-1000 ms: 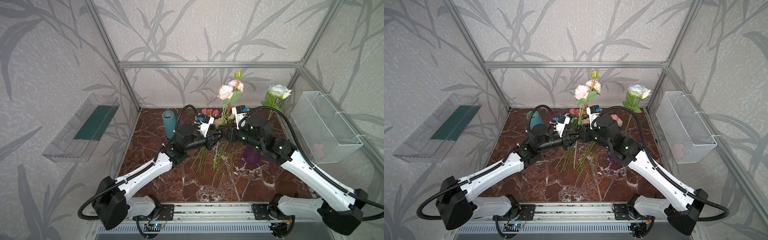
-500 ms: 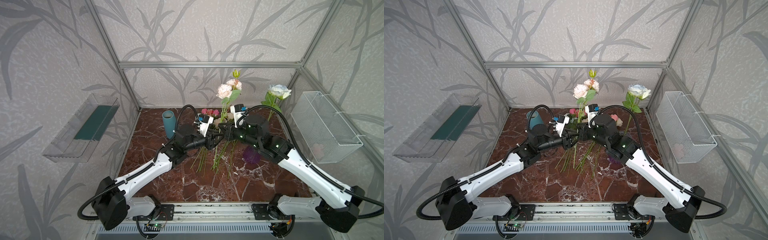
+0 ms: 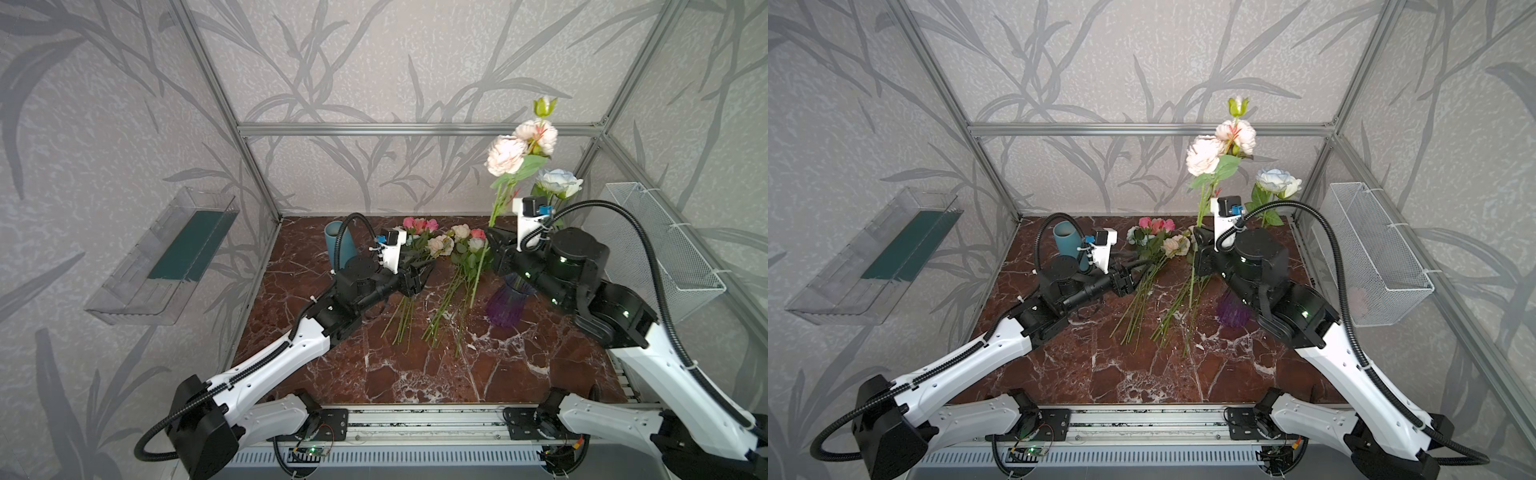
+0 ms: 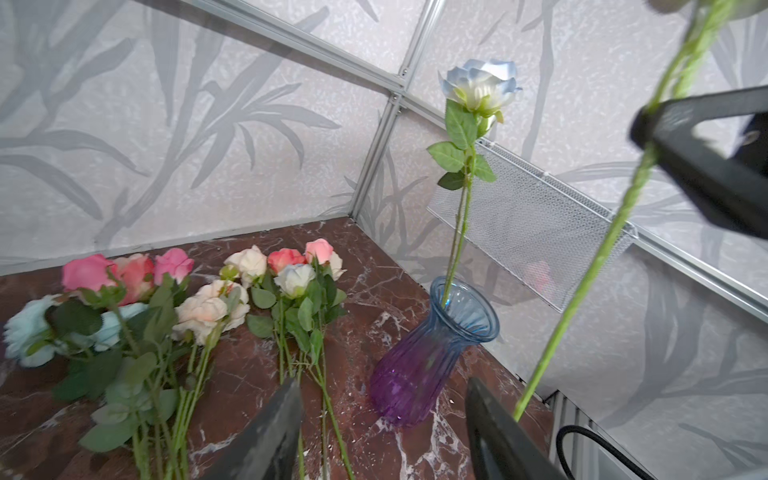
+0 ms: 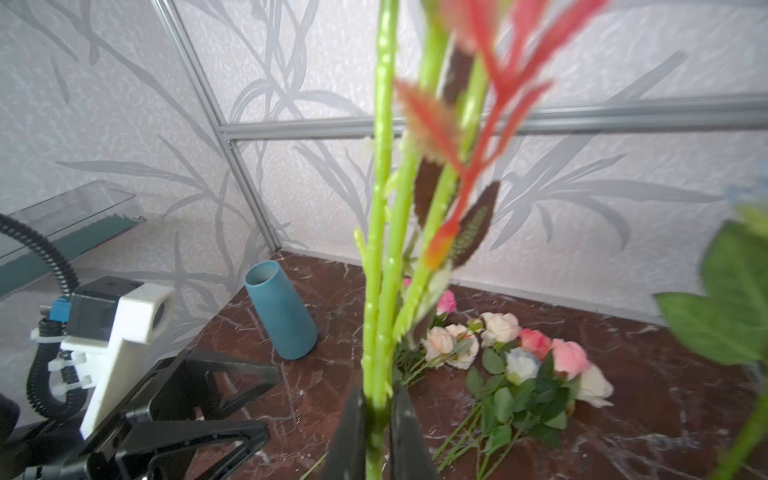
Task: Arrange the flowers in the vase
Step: 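Carry the pink roses with the right gripper and lower them into the vase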
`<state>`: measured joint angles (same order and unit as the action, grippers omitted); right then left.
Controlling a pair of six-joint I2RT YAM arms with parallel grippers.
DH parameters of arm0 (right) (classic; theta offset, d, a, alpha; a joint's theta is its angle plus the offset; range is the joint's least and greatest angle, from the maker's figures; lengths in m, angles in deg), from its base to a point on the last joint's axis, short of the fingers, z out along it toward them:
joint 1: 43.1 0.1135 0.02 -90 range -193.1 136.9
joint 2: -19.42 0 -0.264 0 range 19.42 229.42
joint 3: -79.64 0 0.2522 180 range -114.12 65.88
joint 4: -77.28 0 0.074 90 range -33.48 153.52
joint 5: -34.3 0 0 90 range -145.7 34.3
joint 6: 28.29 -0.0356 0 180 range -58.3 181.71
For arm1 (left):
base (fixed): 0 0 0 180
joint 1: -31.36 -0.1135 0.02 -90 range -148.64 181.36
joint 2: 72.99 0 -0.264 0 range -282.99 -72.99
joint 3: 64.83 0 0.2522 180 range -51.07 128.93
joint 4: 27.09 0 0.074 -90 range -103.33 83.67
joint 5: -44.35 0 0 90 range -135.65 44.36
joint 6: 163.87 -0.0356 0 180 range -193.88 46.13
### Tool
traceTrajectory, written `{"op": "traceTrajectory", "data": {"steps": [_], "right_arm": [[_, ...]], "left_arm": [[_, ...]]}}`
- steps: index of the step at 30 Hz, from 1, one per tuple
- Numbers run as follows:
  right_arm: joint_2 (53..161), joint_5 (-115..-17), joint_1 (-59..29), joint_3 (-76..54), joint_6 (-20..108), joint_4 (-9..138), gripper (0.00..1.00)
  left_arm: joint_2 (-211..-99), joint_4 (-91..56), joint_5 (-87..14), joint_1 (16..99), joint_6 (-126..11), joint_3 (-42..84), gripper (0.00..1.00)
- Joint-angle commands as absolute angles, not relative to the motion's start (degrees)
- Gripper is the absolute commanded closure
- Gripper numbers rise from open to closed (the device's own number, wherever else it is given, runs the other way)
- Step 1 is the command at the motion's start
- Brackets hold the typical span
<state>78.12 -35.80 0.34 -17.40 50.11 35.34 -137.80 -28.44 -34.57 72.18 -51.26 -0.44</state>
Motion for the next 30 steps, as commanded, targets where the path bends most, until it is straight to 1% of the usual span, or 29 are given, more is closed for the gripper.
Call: {"op": "traceTrajectory", "data": {"steps": [1,5,7,13,17,24,30], "right_arm": [[75.91,-25.79,-0.78,-20.14,58.61,32.51,0.95],[73.99,-19.69,-2.15,-19.73,64.36,35.11,0.95],[73.87,-18.94,-3.7,-18.95,65.89,36.48,0.95],[75.93,-22.49,-10.27,-16.65,65.02,38.39,0.95],[76.59,-28.25,-15.81,-12.63,59.67,40.1,0.95],[75.94,-29.3,-17.17,-1.67,56.03,43.65,0.93],[75.14,-30.36,-17.17,3.8,52.47,41.34,0.88]], "left_arm": [[-135.75,-31.15,-43.54,71.84,-52.13,-2.38,0.36],[-135.39,-31.35,-45.47,71.5,-52.02,-2.93,0.35],[-135.64,-31.43,-45.4,71.28,-51.93,-2.92,0.35],[-135.83,-31.48,-45.29,71.05,-51.71,-2.91,0.35],[-136.0,-31.5,-45.12,70.95,-51.35,-3.04,0.35],[-135.93,-31.56,-46.04,70.86,-51.45,-3.33,0.35],[-135.84,-32.14,-46.88,70.69,-51.36,-3.76,0.35]]}}
